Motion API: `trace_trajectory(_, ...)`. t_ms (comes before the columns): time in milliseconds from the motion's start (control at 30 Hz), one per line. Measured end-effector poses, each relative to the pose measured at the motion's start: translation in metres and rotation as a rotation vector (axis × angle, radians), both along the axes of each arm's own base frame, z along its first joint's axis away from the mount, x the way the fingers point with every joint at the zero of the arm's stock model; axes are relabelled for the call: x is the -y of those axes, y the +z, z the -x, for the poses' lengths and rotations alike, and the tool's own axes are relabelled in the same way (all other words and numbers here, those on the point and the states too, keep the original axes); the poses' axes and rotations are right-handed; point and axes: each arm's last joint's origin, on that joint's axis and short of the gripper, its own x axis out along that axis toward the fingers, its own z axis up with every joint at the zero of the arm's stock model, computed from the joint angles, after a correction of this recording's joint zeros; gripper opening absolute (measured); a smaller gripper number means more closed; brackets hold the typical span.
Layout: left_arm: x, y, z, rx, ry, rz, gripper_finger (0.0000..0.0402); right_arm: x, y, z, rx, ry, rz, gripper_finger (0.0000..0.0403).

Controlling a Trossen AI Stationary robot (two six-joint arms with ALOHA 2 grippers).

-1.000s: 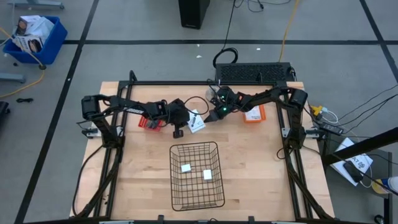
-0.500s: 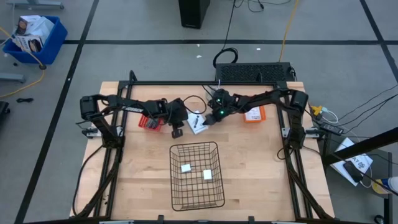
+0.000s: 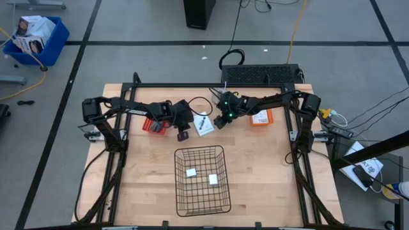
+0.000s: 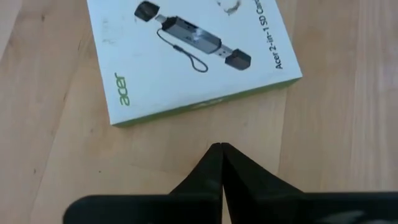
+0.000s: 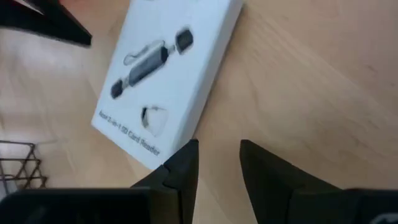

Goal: Pick and place items into bin
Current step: Put the white card reader box into the orange basket

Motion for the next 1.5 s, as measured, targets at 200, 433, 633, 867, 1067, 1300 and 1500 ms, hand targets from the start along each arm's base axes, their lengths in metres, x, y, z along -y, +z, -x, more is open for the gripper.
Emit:
trace_trajectory(200, -0.001, 0.001, -0.003, 0.029, -0.004, -0.008, 0.0010, 0.000, 0.000, 0.000, 0.003, 0.008, 0.005, 0.0112)
trace_trajectory(433, -0.001, 0.004, -0.007, 0.090, -0.050, 0.003, 0.0008, -0.004, 0.001, -0.008, 0.082, 0.036, -0.060, 0.0119)
trace_trajectory(633, -0.001, -0.010, -0.009, 0.065, -0.079, 0.034, 0.0005, -0.014, 0.003, -0.018, 0.149, 0.076, -0.068, 0.0118)
trace_trajectory(867, -0.004, -0.037, -0.017, 0.011, -0.077, 0.074, 0.0007, -0.014, 0.002, -0.016, 0.134, 0.070, -0.072, 0.0120)
trace_trajectory(1067, -0.005, -0.030, -0.020, 0.026, -0.072, 0.054, 0.0003, -0.011, -0.003, -0.010, 0.046, 0.025, -0.039, 0.0120)
trace_trajectory(1300, -0.006, -0.019, -0.025, 0.048, -0.070, 0.046, 0.0004, -0.014, -0.007, -0.008, -0.015, 0.023, -0.002, 0.0121)
trace_trajectory(1500, -0.006, -0.018, -0.025, 0.046, -0.083, 0.054, 0.0006, -0.017, -0.002, -0.019, 0.130, 0.062, -0.047, 0.0121)
